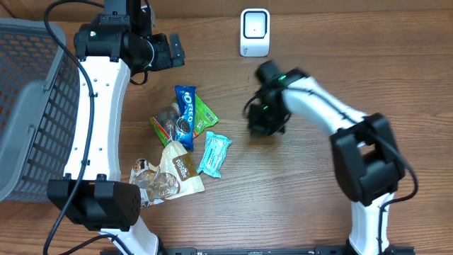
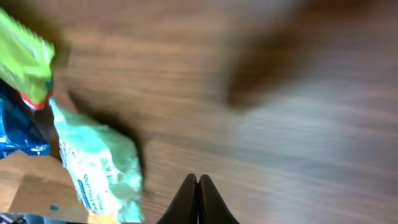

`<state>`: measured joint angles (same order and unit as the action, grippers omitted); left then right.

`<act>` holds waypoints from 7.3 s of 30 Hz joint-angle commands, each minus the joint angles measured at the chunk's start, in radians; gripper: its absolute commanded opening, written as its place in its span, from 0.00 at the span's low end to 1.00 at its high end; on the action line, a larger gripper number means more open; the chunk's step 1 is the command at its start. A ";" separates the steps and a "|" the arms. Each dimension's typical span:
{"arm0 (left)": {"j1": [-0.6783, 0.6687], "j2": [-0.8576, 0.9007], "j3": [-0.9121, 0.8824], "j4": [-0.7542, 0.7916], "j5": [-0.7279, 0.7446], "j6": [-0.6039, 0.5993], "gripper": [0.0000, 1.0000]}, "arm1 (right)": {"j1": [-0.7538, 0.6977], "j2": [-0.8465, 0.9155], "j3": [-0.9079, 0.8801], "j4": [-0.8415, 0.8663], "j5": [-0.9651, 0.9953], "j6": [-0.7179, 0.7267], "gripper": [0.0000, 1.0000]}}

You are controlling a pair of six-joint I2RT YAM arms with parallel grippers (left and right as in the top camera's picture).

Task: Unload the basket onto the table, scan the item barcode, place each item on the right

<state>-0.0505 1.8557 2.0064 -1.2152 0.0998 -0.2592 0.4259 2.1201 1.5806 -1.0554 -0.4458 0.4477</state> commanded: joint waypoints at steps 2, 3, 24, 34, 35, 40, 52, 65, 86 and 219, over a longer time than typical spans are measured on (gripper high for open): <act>-0.002 0.002 0.014 0.001 -0.006 -0.010 1.00 | -0.065 -0.005 0.050 -0.054 -0.081 -0.242 0.04; -0.002 0.002 0.014 0.001 -0.007 -0.010 1.00 | -0.066 -0.006 0.058 -0.063 -0.088 -0.248 0.04; -0.002 0.002 0.014 0.001 -0.006 -0.010 1.00 | 0.399 0.024 0.140 0.035 0.394 0.395 0.72; -0.002 0.002 0.014 0.001 -0.006 -0.010 1.00 | 0.443 0.086 0.140 0.029 0.393 0.421 0.56; -0.002 0.002 0.014 0.001 -0.006 -0.010 1.00 | 0.441 0.087 0.140 0.026 0.392 0.418 0.55; -0.002 0.002 0.014 0.001 -0.006 -0.010 1.00 | 0.409 0.086 0.141 -0.010 0.359 0.342 0.22; -0.004 0.002 0.014 0.001 -0.006 -0.010 1.00 | 0.196 0.061 0.143 -0.075 -0.298 -0.103 0.04; -0.004 0.002 0.014 0.001 -0.006 -0.010 1.00 | -0.089 0.060 0.143 -0.457 -0.686 -0.716 0.04; -0.004 0.002 0.014 0.001 -0.006 -0.010 1.00 | -0.178 0.059 0.141 -0.448 -0.310 -0.929 0.33; -0.004 0.002 0.014 0.000 -0.006 -0.010 1.00 | 0.161 -0.114 -0.065 -0.074 0.093 -0.028 1.00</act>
<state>-0.0505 1.8557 2.0064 -1.2152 0.0998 -0.2592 0.5411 2.0335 1.5028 -1.1503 -0.4900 0.2417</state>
